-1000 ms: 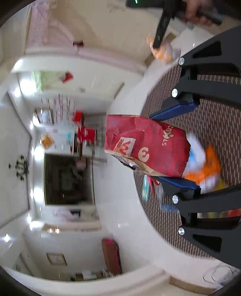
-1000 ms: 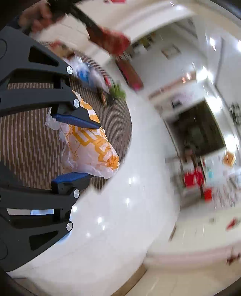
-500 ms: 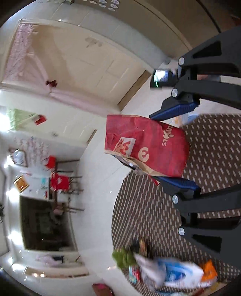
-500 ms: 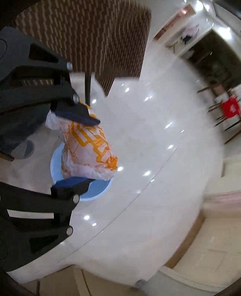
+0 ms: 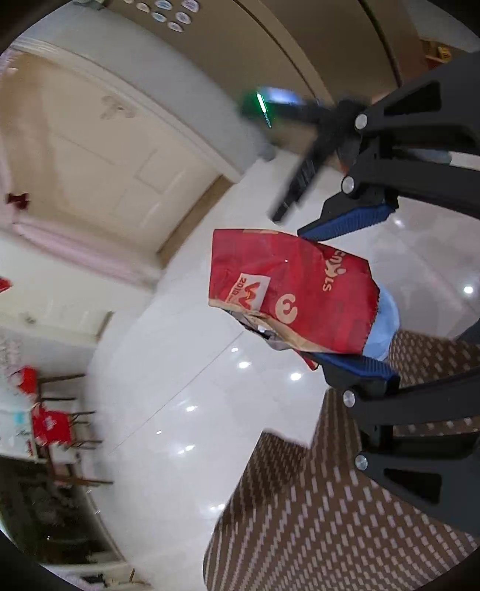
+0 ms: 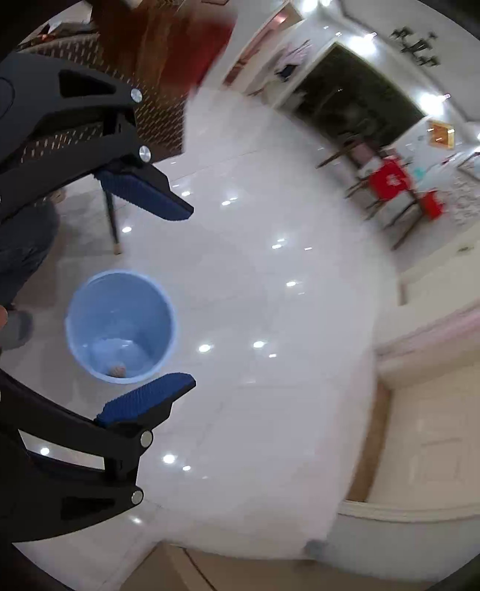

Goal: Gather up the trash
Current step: 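Carry the white-orange bag to the blue bucket and open the right gripper, then return the right tool to the table holding the brown paper bag in the left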

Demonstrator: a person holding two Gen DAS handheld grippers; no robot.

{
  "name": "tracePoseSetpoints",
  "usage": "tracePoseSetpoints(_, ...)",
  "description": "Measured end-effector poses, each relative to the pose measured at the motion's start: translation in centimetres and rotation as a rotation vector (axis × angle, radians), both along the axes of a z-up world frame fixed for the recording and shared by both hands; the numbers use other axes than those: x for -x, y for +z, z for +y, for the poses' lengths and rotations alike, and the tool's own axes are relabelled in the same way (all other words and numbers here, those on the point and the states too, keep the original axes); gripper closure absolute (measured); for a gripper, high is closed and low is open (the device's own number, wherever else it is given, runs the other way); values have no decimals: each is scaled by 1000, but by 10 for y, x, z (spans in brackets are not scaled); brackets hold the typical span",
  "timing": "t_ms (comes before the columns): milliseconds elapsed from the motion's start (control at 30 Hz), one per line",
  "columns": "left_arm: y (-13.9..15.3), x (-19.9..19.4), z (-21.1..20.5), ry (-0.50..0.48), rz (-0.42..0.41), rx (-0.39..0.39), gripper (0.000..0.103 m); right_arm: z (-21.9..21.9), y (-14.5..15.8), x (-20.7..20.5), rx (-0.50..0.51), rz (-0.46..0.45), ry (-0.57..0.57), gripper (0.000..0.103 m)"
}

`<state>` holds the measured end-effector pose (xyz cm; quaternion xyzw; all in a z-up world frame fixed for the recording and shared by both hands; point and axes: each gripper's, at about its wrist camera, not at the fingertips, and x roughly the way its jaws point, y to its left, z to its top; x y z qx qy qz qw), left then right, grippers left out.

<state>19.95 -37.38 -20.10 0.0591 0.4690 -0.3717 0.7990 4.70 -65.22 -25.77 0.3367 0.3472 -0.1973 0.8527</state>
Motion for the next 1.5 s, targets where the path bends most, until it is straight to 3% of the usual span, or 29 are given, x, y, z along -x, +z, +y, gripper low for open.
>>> tracePoseSetpoints(100, -23, -17, -25, -10, 24, -70, 42, -5, 33, 19, 31, -70, -13, 16)
tracePoseSetpoints(133, -34, -24, -37, -19, 40, -105, 29, -4, 39, 19, 34, -81, -13, 15)
tracePoseSetpoints(200, -49, -31, -52, -21, 75, -148, 18, -3, 50, 23, 40, -104, -11, 14)
tracePoseSetpoints(367, -40, -27, -43, 12, 44, -129, 14, 10, 65, 29, 45, -134, 14, 6)
tracePoseSetpoints(667, 29, 11, 28, 88, -120, -28, 10, 46, 90, 26, 91, -158, 51, 6)
tracePoseSetpoints(933, 87, 40, 95, 173, -249, 54, 10, 115, 129, 11, 158, -200, 171, 6)
tracePoseSetpoints(1233, 119, 67, 179, 284, -342, 99, 9, 195, 171, -6, 242, -251, 323, 6)
tracePoseSetpoints(1500, 132, 84, 253, 403, -406, 101, 9, 273, 185, -23, 272, -272, 464, 6)
